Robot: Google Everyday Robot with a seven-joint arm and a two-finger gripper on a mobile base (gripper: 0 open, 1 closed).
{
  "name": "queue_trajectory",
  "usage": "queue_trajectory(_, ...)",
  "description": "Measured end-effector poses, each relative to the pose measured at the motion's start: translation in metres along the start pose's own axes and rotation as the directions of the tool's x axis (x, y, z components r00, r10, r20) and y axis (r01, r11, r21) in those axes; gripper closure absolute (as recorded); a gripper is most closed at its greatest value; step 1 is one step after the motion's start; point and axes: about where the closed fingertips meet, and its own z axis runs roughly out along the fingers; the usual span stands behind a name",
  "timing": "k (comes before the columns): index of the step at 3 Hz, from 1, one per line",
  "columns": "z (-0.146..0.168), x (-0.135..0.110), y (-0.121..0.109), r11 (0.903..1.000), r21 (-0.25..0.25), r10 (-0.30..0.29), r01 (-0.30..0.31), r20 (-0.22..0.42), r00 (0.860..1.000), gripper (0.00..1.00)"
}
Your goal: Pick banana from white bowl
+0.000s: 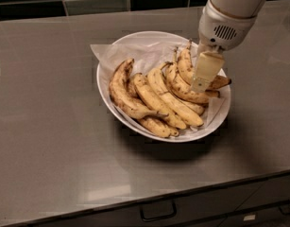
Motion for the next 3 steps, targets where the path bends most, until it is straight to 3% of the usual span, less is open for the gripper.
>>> queue_trajectory(3, 0.019, 0.004, -0.006, 0.9999, 0.004, 0.013, -0.012, -0.049, 0.999, 0.35)
